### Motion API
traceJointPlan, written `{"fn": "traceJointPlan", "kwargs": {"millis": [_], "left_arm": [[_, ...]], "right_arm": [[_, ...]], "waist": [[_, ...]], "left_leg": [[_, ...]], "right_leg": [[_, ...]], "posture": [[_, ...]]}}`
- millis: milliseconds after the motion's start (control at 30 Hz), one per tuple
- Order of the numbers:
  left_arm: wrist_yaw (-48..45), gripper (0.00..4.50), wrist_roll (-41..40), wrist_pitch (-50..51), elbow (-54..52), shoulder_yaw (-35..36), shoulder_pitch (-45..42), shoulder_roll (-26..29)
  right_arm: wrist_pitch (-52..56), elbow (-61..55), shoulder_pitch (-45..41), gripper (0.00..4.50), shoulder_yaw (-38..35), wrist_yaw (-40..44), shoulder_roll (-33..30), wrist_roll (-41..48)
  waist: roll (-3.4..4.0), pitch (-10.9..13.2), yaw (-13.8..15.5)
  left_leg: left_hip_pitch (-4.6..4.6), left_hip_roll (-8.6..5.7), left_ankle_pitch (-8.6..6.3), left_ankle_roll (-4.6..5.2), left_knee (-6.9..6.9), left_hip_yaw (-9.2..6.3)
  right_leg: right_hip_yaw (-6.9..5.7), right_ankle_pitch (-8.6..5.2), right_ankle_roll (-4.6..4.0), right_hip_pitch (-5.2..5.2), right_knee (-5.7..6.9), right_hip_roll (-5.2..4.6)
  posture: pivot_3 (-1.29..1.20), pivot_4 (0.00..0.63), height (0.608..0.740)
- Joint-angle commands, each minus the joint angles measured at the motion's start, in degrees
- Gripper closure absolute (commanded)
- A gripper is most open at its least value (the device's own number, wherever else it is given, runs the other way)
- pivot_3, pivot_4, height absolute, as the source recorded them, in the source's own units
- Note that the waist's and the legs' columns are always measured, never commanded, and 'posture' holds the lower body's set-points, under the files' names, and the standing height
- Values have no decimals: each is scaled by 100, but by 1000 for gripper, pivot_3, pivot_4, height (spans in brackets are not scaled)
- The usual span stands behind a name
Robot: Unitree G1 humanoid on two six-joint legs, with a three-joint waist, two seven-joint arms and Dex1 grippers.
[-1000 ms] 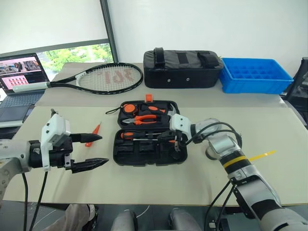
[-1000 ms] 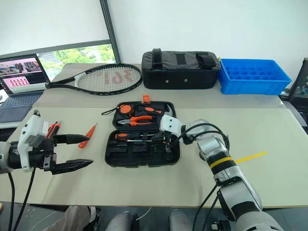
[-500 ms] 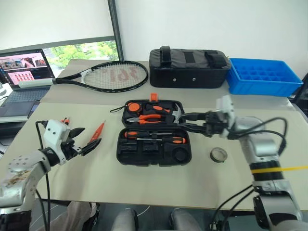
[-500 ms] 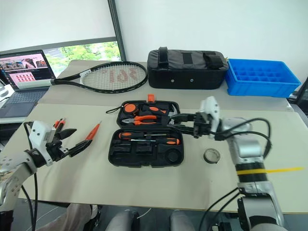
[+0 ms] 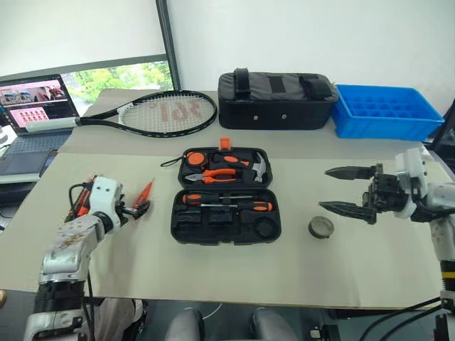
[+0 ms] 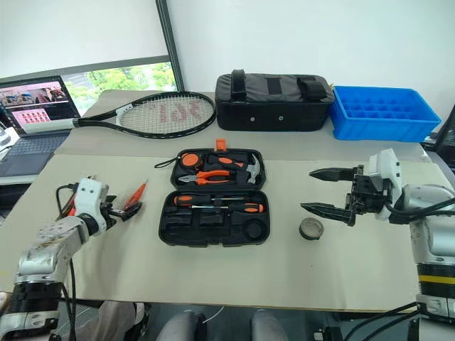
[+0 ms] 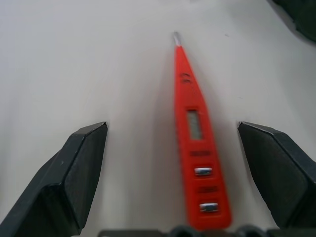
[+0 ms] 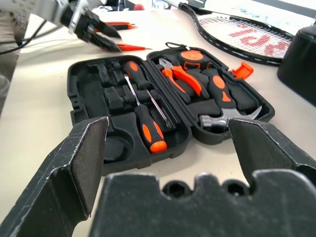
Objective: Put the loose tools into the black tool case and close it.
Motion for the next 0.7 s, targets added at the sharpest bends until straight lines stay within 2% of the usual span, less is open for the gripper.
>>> {"fn": "traceJointPlan", "kwargs": {"millis": [33, 267, 333, 367, 467, 600, 667, 700], "left_arm": [[16, 0, -49, 120, 151, -14, -217, -81], [-139, 0, 165, -14, 271, -292, -306, -25], [-149, 508, 263, -59, 306, -410, -346, -12], [-132, 597, 290, -69, 324, -437, -366, -33], [-91, 1921, 293, -19, 301, -447, -376, -111], [-13, 3375, 337, 48, 273, -450, -350, -124], [5, 3977, 365, 12, 324, -436, -324, -101], [19, 4002, 361, 5, 360, -402, -320, -94]], "right_arm": [[62, -176, -41, 51, -308, 19, -173, 242], [251, -160, 54, 51, -561, 186, -192, 668], [286, -151, 139, 0, -597, 416, -212, 815], [306, -138, 142, 0, -632, 425, -179, 887], [293, -119, 125, 0, -592, 539, -191, 913], [294, -159, 36, 0, -517, 602, -142, 958], [287, -169, -30, 0, -481, 644, -112, 981], [260, -154, -61, 0, -478, 642, -87, 977]], "waist": [[1, -1, 10], [8, -5, 28], [8, -5, 42], [8, -5, 49], [11, -7, 34], [12, -7, 21], [12, -7, 19], [13, -7, 18]], "left_leg": [[0, 0, 0, 0, 0, 0], [2, -5, 1, -1, 2, -1], [3, -6, 1, -2, 3, -2], [4, -6, 1, -2, 4, -3], [5, -7, 1, -2, 5, -3], [15, -7, 1, -1, 5, -4], [17, -7, 1, -2, 5, -4], [20, -7, 1, -2, 5, -4]], "right_leg": [[0, 0, 0, 0, 0, 0], [0, 0, 1, 5, 0, -3], [-2, 0, 2, 8, -1, -3], [-2, 0, 2, 11, -2, -3], [-1, 0, 4, 16, -5, -4], [-2, 0, 4, 25, -3, -3], [-1, 0, 4, 27, -3, -3], [-1, 0, 4, 29, -3, -3]], "posture": [[0, 150, 708], [0, 150, 708], [0, 150, 708], [0, 150, 708], [0, 150, 708], [0, 150, 708], [0, 150, 708], [0, 150, 708]]}}
